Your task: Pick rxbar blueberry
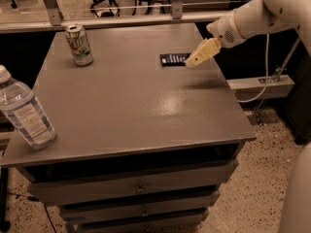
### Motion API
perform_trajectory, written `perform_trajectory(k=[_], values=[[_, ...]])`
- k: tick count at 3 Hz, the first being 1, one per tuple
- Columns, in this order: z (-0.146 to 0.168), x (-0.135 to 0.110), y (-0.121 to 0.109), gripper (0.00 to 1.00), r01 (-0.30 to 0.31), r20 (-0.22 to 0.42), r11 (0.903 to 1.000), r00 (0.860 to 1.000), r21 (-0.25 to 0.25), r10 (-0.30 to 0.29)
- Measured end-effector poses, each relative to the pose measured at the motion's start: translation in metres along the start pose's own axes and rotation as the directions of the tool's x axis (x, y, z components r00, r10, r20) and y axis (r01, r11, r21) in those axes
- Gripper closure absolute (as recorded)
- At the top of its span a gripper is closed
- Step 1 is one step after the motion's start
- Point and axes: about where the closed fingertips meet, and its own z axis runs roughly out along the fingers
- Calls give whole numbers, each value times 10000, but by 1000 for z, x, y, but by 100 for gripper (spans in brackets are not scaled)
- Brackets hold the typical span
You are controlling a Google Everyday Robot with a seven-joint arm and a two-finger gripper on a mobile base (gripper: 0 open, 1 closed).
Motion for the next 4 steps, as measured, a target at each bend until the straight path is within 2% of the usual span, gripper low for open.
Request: perform_trajectory(k=[1,2,3,4], values=[[32,3,-16,0,-82,8,9999,10000,100,82],[58,13,-25,0,-421,-66,9991,9991,1,421],[75,12,-25,16,-694,104,9971,9975,-319,697],[83,9,-25,39,-806,249,9952,9963,-556,821]])
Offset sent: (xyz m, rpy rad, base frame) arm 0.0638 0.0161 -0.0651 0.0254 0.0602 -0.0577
